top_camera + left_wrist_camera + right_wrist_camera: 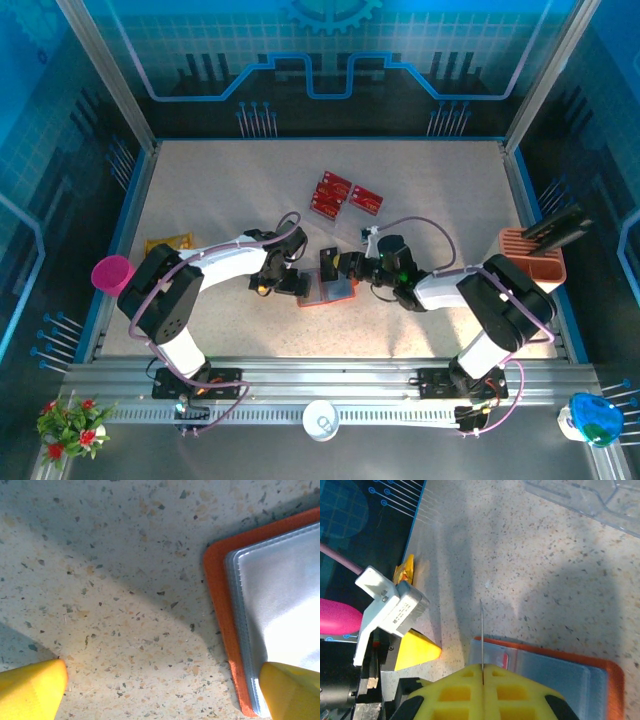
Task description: Put the credit cards into the card holder
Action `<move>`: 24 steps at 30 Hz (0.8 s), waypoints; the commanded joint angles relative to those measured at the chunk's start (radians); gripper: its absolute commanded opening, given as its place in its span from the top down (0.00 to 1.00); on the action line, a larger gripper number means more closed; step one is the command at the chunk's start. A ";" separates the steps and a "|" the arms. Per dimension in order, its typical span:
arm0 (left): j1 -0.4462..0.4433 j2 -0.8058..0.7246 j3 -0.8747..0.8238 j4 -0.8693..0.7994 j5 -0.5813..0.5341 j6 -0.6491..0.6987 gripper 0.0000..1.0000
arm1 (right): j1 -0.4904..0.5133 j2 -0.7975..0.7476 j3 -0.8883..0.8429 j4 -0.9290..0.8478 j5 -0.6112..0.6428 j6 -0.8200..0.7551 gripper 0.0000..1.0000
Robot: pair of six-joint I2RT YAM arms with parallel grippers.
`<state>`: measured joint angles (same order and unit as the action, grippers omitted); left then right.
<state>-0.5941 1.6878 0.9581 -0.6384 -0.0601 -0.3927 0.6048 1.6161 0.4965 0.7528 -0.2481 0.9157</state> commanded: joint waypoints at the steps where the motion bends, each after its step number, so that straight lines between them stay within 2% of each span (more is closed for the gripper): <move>1: -0.014 0.042 -0.047 -0.025 -0.008 -0.003 0.01 | -0.007 0.047 0.022 0.021 -0.022 -0.001 1.00; 24: -0.015 0.061 -0.036 -0.028 -0.007 -0.002 0.01 | 0.012 0.118 -0.015 0.039 -0.031 -0.020 1.00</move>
<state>-0.5941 1.6882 0.9585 -0.6388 -0.0601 -0.3923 0.6060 1.7115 0.5034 0.7792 -0.2550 0.9146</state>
